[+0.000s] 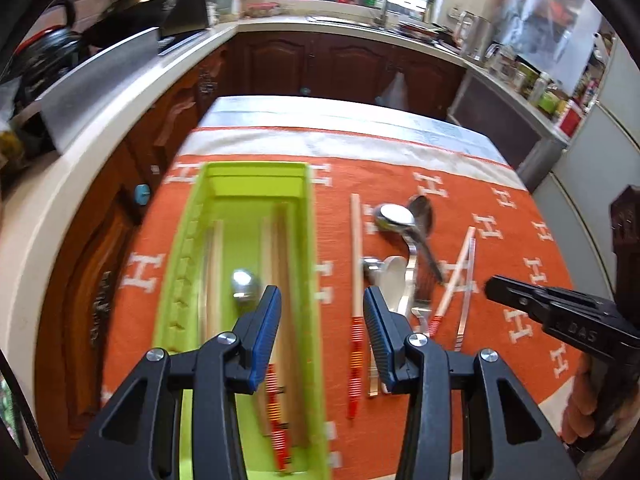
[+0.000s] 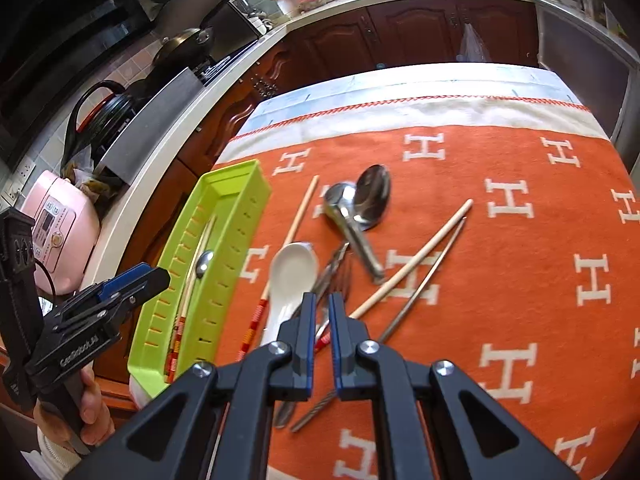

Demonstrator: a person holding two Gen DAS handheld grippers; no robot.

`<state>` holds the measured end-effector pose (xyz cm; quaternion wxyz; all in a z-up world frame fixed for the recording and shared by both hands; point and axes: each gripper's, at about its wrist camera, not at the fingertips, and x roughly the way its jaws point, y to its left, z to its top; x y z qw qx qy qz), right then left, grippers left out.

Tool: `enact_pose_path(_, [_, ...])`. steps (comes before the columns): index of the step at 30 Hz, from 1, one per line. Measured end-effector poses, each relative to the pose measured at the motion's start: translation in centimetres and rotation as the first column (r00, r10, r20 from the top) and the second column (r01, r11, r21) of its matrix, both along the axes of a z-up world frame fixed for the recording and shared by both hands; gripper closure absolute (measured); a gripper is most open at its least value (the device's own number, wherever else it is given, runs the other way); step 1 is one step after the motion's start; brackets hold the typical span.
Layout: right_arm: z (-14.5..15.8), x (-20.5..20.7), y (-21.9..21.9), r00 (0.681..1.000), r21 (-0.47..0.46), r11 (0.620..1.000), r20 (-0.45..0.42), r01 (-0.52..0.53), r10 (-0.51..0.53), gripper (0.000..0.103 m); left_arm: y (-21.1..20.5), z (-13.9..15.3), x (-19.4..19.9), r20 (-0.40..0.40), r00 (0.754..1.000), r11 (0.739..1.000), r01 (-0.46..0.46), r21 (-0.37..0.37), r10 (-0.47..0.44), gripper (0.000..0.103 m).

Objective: Organize utensils
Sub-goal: 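Move both open tools back over the utensil pile, then grasp the white ceramic spoon with the left tool while the right tool grasps a steel spoon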

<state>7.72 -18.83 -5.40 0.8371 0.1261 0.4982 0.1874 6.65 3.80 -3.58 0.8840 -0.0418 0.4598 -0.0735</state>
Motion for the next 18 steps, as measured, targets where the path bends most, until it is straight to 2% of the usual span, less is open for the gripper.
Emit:
enact_pose_path(8, [-0.9,1.5,-1.5,1.000,0.026,0.999,0.011,-0.022,0.021,0.097,-3.4,-2.5,2.5,-0.053,0.994,0.994,0.093,-0.058,-0.096,0.062])
enact_pose_path(11, [-1.6,1.7,-1.8,1.000,0.045,0.999,0.001,-0.024,0.024,0.097,-4.3,-3.5,3.5,-0.065,0.990,0.991,0.119,-0.062,-0.123,0.067])
enact_pose_path(18, [-2.9,2.3,-2.5,0.999,0.087,0.996,-0.022,-0.030,0.032,0.096,-6.0,-5.7,5.5,-0.111,0.984,0.990,0.141,-0.013,-0.142,0.070])
